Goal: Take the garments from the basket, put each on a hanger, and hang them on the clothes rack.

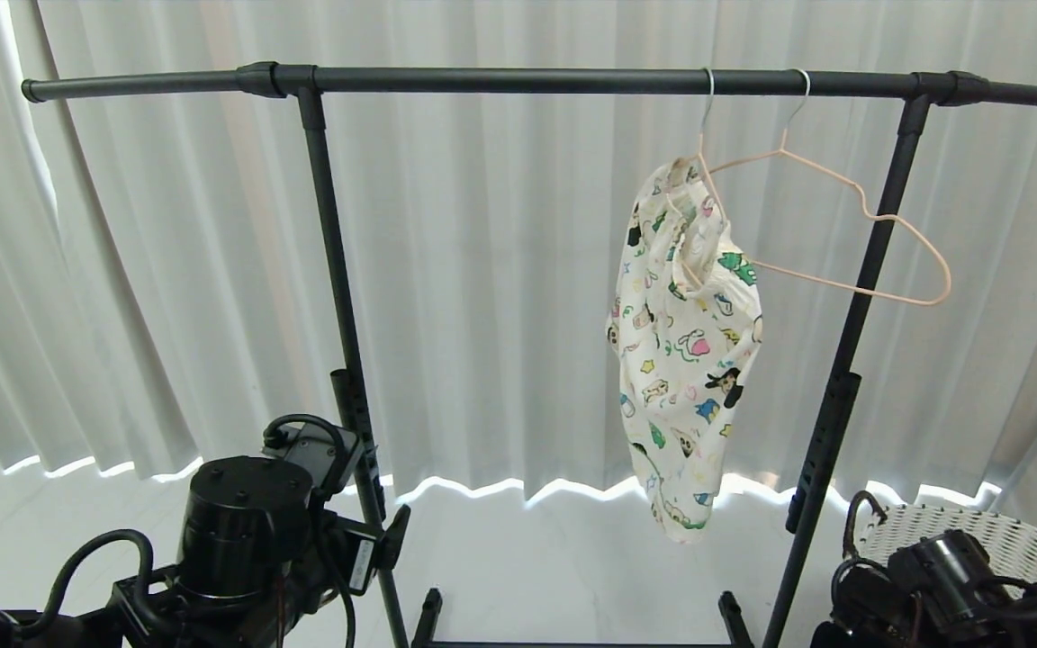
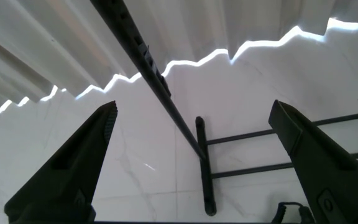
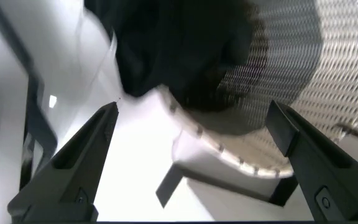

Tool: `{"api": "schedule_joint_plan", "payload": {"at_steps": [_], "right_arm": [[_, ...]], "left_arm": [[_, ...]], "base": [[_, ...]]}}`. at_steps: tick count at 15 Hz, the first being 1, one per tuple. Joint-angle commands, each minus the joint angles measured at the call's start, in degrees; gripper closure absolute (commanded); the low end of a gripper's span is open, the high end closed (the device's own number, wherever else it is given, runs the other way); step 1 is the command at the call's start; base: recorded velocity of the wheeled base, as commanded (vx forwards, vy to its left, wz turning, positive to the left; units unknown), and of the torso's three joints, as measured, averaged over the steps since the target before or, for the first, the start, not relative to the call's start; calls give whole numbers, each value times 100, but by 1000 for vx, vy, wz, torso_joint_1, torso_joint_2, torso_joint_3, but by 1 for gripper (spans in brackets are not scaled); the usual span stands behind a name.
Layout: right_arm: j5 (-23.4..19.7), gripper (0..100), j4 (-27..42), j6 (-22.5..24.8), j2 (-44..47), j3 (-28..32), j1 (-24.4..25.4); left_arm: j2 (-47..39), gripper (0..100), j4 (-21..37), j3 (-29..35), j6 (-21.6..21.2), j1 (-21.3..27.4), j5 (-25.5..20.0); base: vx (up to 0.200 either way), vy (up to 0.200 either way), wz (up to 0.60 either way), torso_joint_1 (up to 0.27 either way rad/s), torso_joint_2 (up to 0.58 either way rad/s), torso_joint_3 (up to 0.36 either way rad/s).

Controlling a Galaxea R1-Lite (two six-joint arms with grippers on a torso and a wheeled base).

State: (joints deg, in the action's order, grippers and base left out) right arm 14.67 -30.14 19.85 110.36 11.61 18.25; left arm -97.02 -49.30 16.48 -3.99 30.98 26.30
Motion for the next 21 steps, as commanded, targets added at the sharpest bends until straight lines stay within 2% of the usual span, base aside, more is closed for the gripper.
{"api": "schedule_joint_plan", "payload": {"at_steps": [1,5,13,16,17,21], "right_arm": [[1,0,-247,2,486,290,-120],[36,0,-1100,46,1172,378,-366],[300,0,-1399,37,1664,518,-401],[309,0,-1759,37,1761,536,-410],[309,100,-1873,37,1796,509,-410],[449,100,-1970,28,1603,474,-401]], "left_arm": [[-18,0,-1,-5,3,-4,-2],[-9,0,-1,-5,12,-4,7],[8,0,-1,-22,12,-13,16],[26,0,-1,-22,3,-13,25],[26,0,-1,-22,3,-13,25],[17,0,-10,-57,3,5,25]], "base": [[0,0,0,0,0,0],[0,0,0,0,0,0],[0,0,0,0,0,0],[0,0,0,0,0,0],[0,0,0,0,0,0],[0,0,0,0,0,0]]}}
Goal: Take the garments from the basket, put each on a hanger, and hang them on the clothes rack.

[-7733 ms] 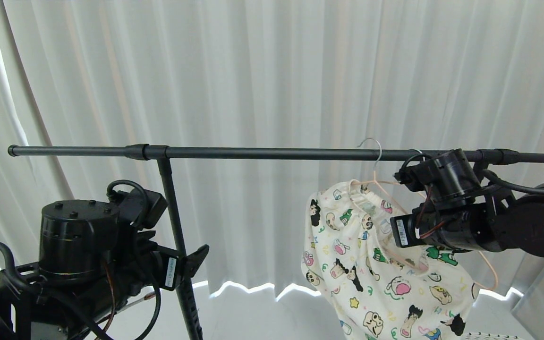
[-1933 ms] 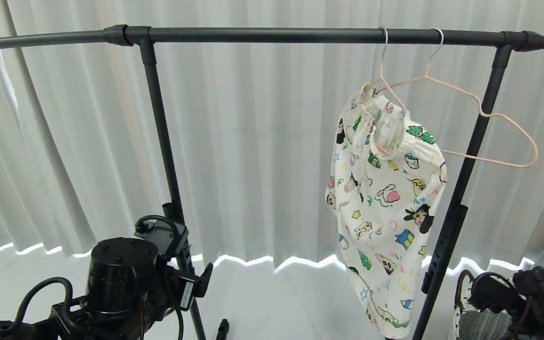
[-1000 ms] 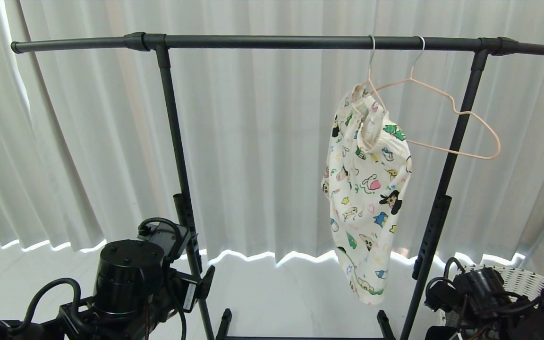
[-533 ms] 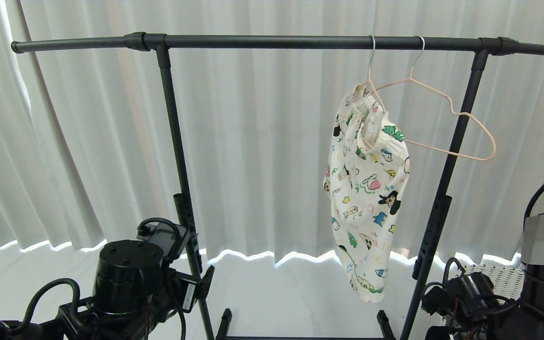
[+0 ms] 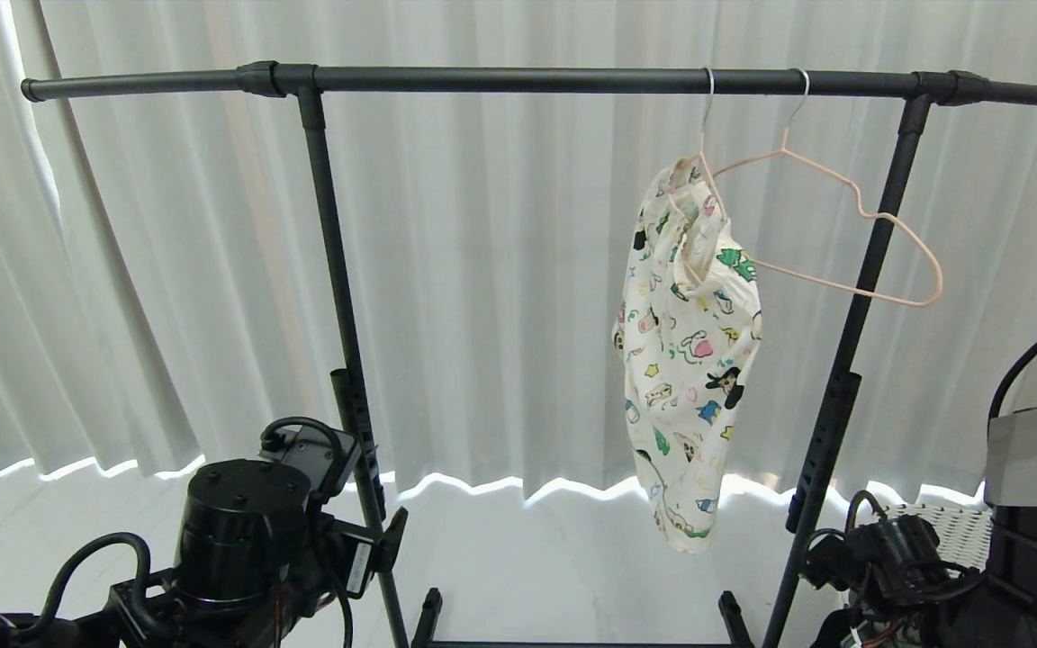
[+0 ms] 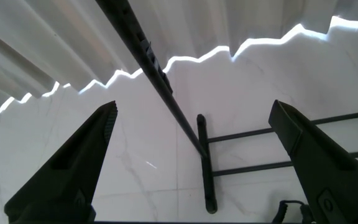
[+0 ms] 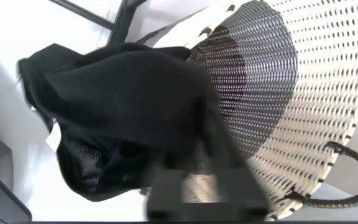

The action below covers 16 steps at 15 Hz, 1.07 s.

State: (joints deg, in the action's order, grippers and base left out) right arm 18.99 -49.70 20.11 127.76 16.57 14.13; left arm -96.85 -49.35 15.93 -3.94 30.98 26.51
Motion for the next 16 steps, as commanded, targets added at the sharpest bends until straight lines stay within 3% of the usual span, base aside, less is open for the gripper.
{"api": "schedule_joint_plan", "payload": {"at_steps": [1,6,9,11,13,16], "right_arm": [[-36,100,31,19,-524,-101,29],[-62,100,250,-8,-2044,-163,204],[-71,100,1683,-16,-3310,549,459],[-80,100,2703,-25,-3890,1165,600],[-89,100,4091,-377,-4479,2219,1022],[-89,100,5278,-746,-4918,2993,1488]], "left_arm": [[-9,0,-5,-2,-2,93,-6],[-70,0,-5,33,-2,831,-6],[-158,0,-5,191,25,1385,-138],[-220,0,-5,428,156,1692,-516],[-484,0,-5,1079,385,2062,-1307],[-774,0,-5,1588,455,2536,-2687]], "base": [[0,0,0,0,0,0],[0,0,0,0,0,0],[0,0,0,0,0,0],[0,0,0,0,0,0],[0,0,0,0,0,0],[0,0,0,0,0,0]]}}
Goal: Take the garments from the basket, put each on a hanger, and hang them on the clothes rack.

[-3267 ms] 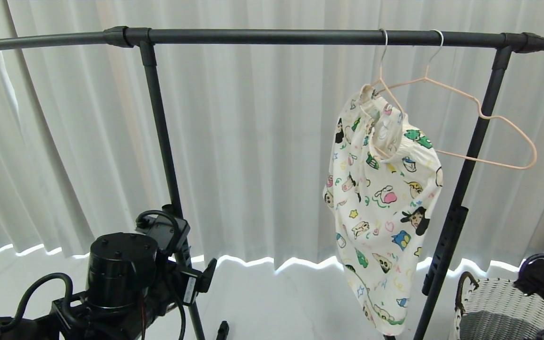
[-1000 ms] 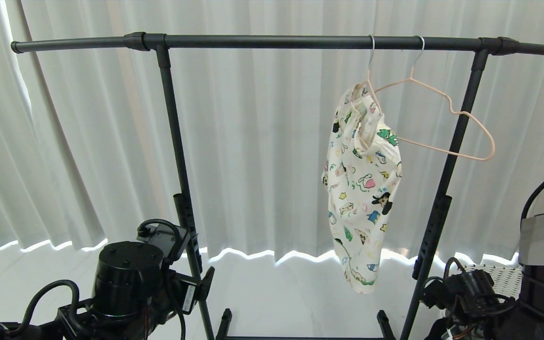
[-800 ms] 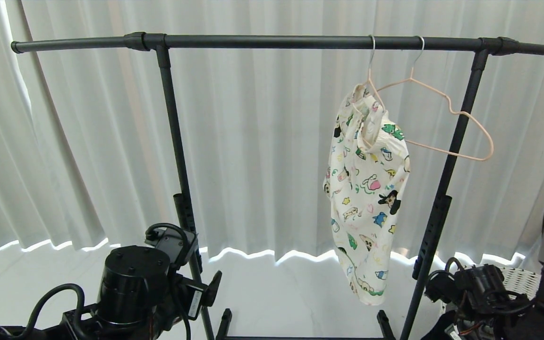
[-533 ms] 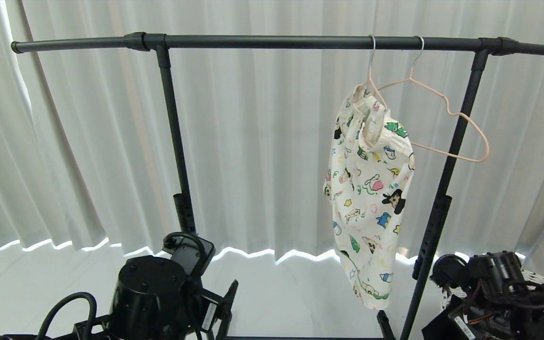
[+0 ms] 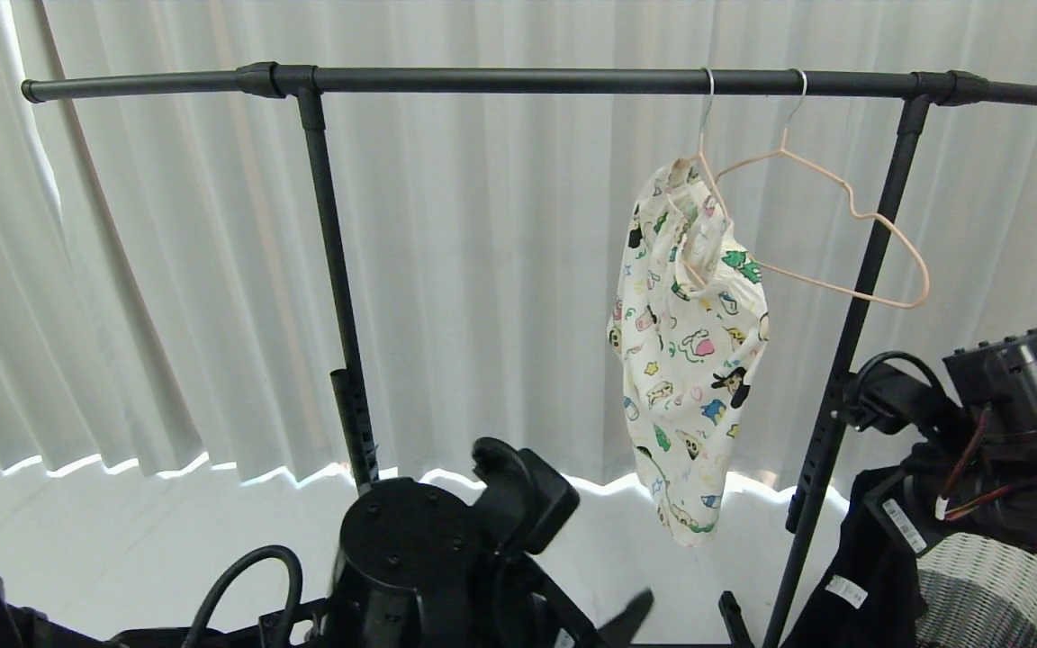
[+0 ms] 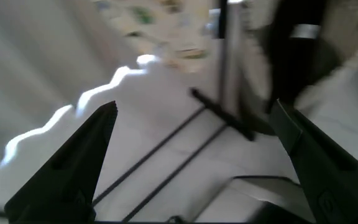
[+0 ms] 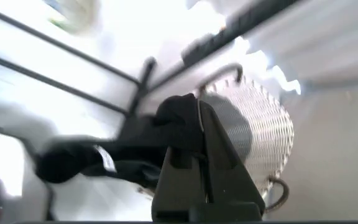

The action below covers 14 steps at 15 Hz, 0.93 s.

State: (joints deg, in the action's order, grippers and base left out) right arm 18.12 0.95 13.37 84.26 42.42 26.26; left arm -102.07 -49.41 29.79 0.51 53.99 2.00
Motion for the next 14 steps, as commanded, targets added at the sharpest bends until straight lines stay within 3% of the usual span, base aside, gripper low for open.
{"api": "schedule_joint_plan", "payload": {"at_steps": [1,2,3,6,8,10,13,14], "right_arm": [[-1,100,415,-80,-744,521,450],[-1,100,485,-80,-876,530,556],[8,100,511,-80,-929,530,600],[8,100,924,-80,-1316,539,1004],[8,100,1030,-80,-1465,530,1074],[8,100,1030,-80,-1509,530,1074],[8,100,1030,-80,-1492,530,1241],[8,100,1030,-80,-1474,521,1417]], "left_arm": [[-313,0,1,334,-7,454,-1044],[-357,0,1,475,-7,621,-1668],[-419,0,1,545,-16,674,-1879],[-973,0,1,1336,19,850,-2081],[-1500,0,1,2241,379,1017,-2063],[-1860,0,28,2681,661,1193,-2046],[-2361,0,133,2839,661,1228,-1694],[-2572,0,151,2883,661,1201,-1369]], "base": [[0,0,0,0,0,0],[0,0,0,0,0,0],[0,0,0,0,0,0],[0,0,0,0,0,0],[0,0,0,0,0,0],[0,0,0,0,0,0],[0,0,0,0,0,0],[0,0,0,0,0,0]]}}
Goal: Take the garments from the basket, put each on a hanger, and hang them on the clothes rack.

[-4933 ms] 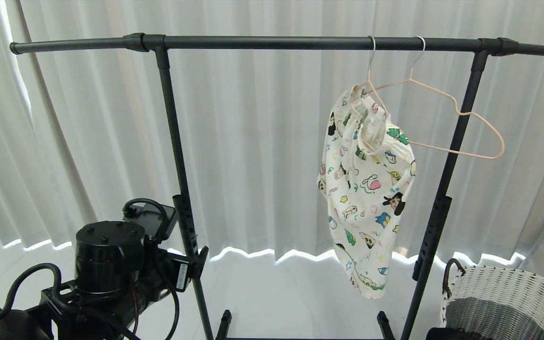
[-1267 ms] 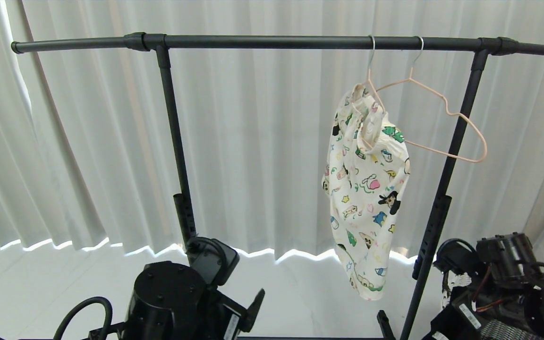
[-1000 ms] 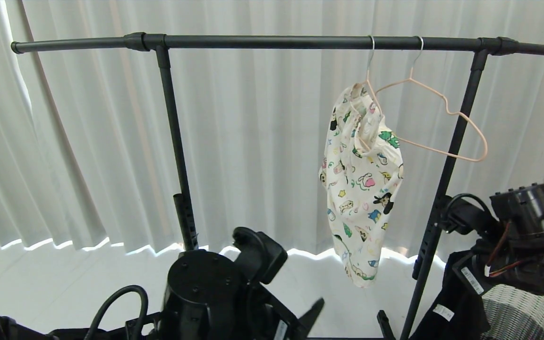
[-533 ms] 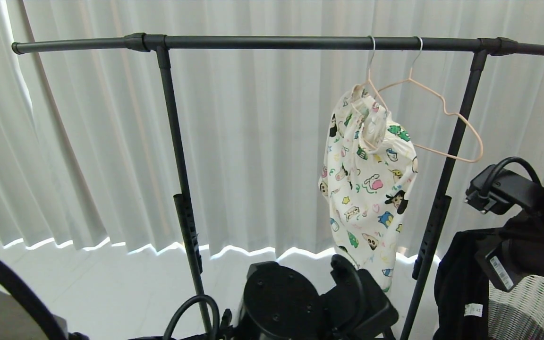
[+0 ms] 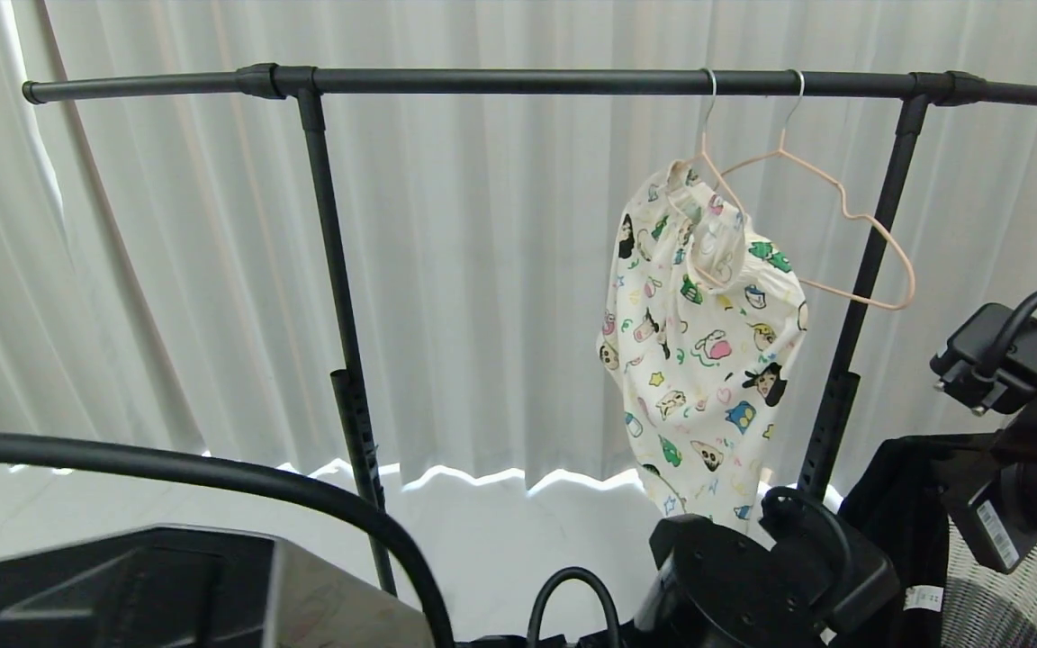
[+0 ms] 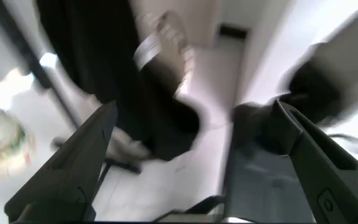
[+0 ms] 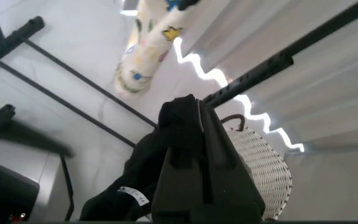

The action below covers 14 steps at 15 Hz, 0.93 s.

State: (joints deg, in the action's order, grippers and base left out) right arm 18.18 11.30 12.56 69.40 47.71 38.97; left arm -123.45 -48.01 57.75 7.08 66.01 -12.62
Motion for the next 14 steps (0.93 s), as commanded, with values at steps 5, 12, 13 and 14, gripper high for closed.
{"api": "schedule_joint_plan", "payload": {"at_steps": [5,12,13,14], "right_arm": [[11,100,-5,1,91,-34,568],[90,100,-242,-34,443,-87,761],[151,100,-242,-34,443,-87,849],[213,100,-242,-34,434,-96,901]], "left_arm": [[-618,0,11,193,232,-308,225],[-838,0,11,395,426,-335,488],[-944,0,11,509,549,-387,620],[-1058,0,19,492,575,-405,805]], "base": [[0,0,0,0,0,0],[0,0,0,0,0,0],[0,0,0,0,0,0],[0,0,0,0,0,0]]}}
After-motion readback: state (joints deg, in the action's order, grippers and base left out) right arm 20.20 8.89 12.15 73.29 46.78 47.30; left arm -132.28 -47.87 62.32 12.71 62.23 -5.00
